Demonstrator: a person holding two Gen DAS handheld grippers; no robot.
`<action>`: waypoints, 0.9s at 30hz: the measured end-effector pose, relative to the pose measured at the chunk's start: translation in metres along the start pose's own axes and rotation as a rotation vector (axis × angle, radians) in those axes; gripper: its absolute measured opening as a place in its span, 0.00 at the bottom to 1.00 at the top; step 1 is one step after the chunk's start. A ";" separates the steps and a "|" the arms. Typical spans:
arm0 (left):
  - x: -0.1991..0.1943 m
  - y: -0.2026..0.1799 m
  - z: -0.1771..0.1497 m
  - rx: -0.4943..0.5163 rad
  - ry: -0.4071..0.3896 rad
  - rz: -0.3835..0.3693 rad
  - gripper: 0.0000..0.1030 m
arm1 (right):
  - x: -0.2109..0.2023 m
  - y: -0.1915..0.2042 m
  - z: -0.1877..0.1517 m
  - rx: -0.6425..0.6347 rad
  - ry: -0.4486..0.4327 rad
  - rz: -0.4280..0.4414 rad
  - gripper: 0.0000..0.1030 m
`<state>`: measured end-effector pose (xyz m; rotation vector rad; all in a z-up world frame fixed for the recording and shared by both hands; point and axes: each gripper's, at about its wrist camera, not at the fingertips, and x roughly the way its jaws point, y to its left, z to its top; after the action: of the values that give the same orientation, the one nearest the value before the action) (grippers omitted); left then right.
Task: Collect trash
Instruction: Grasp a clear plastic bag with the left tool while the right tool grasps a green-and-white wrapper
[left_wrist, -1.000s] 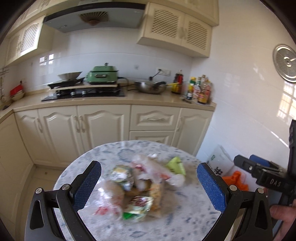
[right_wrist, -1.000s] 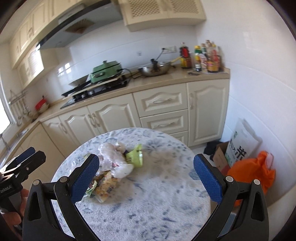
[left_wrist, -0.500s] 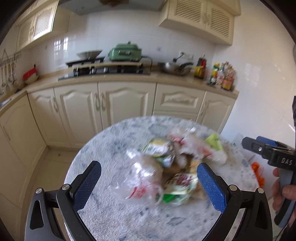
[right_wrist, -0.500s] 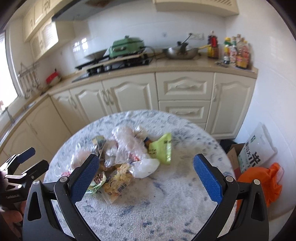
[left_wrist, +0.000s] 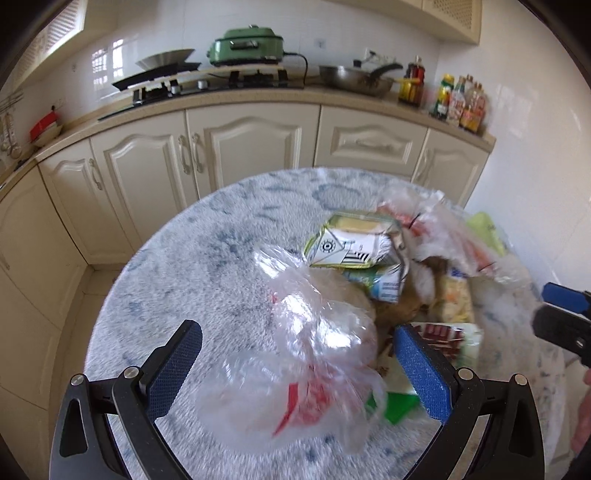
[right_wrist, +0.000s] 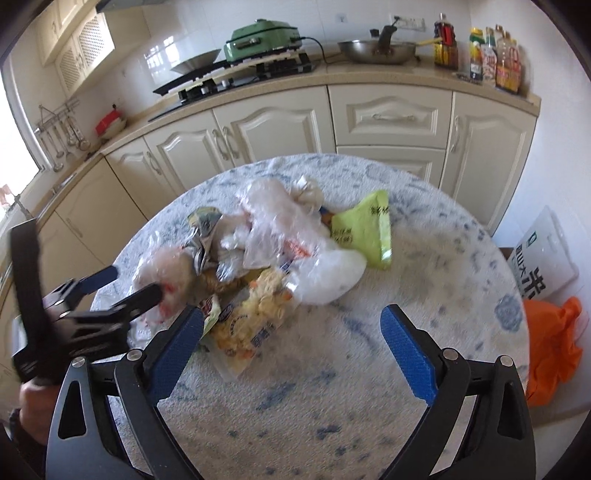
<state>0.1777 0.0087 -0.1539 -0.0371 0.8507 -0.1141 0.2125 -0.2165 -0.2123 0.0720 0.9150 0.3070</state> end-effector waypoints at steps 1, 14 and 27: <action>0.011 -0.001 0.002 0.010 0.009 -0.009 0.93 | 0.001 0.002 0.000 -0.001 0.003 0.003 0.93; 0.026 0.059 0.007 -0.155 0.017 -0.077 0.44 | 0.029 0.060 -0.010 -0.130 0.048 0.079 0.84; -0.001 0.066 -0.030 -0.189 -0.002 -0.052 0.45 | 0.079 0.087 -0.004 -0.154 0.106 0.141 0.55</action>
<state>0.1600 0.0746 -0.1781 -0.2368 0.8562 -0.0817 0.2342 -0.1102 -0.2592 -0.0220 0.9901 0.5149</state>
